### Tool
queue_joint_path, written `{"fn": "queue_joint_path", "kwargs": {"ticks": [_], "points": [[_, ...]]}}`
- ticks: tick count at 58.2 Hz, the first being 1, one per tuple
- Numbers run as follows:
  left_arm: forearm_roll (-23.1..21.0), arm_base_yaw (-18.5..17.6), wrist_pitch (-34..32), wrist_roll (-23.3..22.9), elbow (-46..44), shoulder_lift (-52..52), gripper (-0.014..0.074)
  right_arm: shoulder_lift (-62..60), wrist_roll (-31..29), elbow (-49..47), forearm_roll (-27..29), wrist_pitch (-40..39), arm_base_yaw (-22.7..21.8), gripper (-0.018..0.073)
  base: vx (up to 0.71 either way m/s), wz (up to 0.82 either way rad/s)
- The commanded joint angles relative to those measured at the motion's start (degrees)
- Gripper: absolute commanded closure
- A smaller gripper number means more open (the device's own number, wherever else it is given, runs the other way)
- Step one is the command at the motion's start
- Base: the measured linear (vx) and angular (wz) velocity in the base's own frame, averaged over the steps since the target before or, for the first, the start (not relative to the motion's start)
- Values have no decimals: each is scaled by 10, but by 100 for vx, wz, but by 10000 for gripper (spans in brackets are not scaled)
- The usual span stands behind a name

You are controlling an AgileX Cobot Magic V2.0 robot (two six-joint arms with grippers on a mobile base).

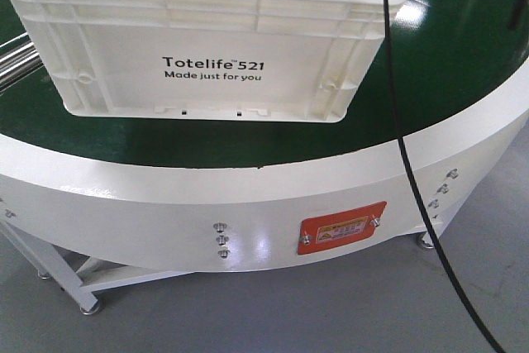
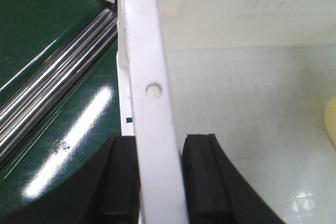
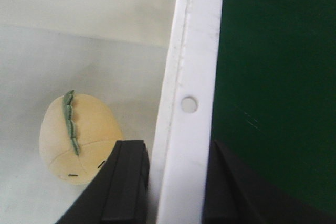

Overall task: Place moving items into box and shelve
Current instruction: 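Lift the tote off the conveyor with both grippers, then hold the tote with both grippers while the base backs away from the conveyor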

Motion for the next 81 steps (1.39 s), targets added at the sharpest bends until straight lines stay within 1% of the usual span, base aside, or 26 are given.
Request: {"fn": "queue_joint_path", "kwargs": {"ticks": [1, 7, 14, 17, 22, 29, 34, 44, 67, 81], "points": [[7, -12, -147, 4, 49, -88, 540, -80, -6, 42, -33, -115, -2, 453, 0, 0], [-7, -13, -179, 2, 129, -130, 540, -128, -8, 113, -44, -142, 11, 453, 0, 0], [-25, -13, -208, 2, 213, -178, 540, -172, -8, 167, -68, -143, 39, 453, 0, 0], [-25, -13, -217, 2, 243, -197, 540, -189, -2, 188, -78, -143, 52, 453, 0, 0], [-25, -13, -215, 2, 290, -235, 540, -218, 17, 219, -89, -144, 66, 453, 0, 0], [-37, -13, -212, 3, 337, -276, 540, -243, 41, 248, -88, -125, 66, 453, 0, 0], [-39, -13, -212, 7, 362, -296, 540, -255, 49, 270, -89, -126, 66, 452, 0, 0], [-39, -13, -196, 7, 371, -299, 540, -259, 52, 278, -86, -122, 66, 449, 0, 0], [-38, -13, -200, 7, 371, -299, 540, -259, 52, 278, -86, -125, 66, 449, 0, 0], [-38, -13, -198, 7, 371, -299, 540, -259, 52, 278, -86, -103, 66, 449, 0, 0]]}}
